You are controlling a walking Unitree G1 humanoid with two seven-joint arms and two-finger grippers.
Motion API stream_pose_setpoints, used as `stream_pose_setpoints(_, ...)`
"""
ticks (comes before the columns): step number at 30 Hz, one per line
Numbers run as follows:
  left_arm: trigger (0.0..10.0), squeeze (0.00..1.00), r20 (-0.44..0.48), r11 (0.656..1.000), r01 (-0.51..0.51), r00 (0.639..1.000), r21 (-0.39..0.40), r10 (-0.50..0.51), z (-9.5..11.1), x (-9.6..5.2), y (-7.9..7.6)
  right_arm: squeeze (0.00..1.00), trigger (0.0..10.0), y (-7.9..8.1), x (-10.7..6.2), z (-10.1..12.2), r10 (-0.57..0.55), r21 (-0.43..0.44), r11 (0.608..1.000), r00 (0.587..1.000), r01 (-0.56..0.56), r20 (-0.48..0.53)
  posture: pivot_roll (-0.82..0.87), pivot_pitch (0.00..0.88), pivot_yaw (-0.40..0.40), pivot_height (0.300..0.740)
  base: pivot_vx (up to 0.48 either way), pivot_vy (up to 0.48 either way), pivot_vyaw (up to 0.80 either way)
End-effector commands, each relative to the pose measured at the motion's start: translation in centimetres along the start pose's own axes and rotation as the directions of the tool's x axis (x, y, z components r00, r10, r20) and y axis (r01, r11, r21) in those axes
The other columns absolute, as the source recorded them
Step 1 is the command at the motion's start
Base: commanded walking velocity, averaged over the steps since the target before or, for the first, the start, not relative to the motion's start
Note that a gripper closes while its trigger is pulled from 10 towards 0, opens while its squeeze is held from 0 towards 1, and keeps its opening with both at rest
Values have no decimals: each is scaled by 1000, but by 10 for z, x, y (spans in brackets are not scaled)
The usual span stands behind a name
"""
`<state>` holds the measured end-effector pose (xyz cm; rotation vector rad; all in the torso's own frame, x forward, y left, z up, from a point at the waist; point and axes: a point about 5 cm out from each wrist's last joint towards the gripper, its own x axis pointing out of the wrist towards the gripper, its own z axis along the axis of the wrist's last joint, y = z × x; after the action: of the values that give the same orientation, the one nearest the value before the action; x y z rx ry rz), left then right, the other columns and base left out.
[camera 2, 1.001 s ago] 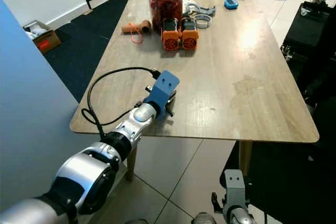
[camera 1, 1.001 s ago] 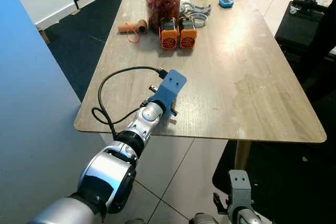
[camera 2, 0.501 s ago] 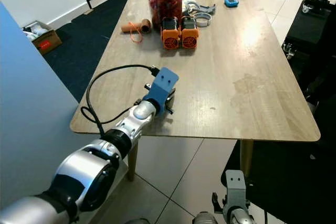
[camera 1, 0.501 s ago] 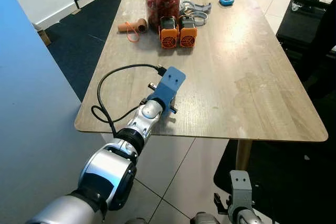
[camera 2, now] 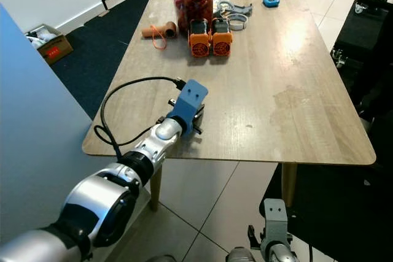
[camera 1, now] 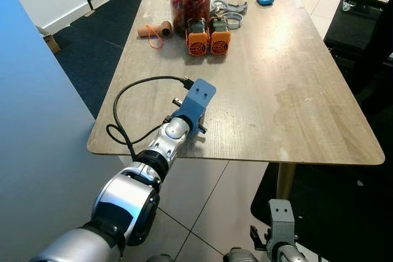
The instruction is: Hang keys on a hook
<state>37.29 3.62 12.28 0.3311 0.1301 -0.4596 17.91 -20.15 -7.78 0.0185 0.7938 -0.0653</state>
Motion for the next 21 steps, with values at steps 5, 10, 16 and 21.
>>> stream_pose_setpoints(5, 0, 0, -29, 1000, 22, 999, -15, -22, -5, 0, -3, 0, 10000, 1, -2, -6, -7, 18, 1000, 1000, 7, -7, 8, 141, 63, 740, 0, 0, 0)
stream_pose_setpoints(10, 0, 0, -30, 999, 25, 999, -20, -26, -5, 0, -3, 0, 10000, 0, -2, -5, -6, 17, 1000, 1000, 6, -6, 9, 138, 62, 740, 0, 0, 0)
stream_pose_setpoints(16, 0, 0, -22, 999, 29, 999, -31, -30, -3, 0, -1, 0, 10000, 0, -1, -4, -7, 16, 1000, 1000, 7, -5, 9, 135, 62, 740, 0, 0, 0)
stream_pose_setpoints(21, 0, 0, 39, 992, 38, 999, -122, -34, 13, 2, 13, 0, 10000, -1, -1, -3, -13, 18, 1000, 1000, 13, -3, 8, 129, 59, 740, 0, 0, 0)
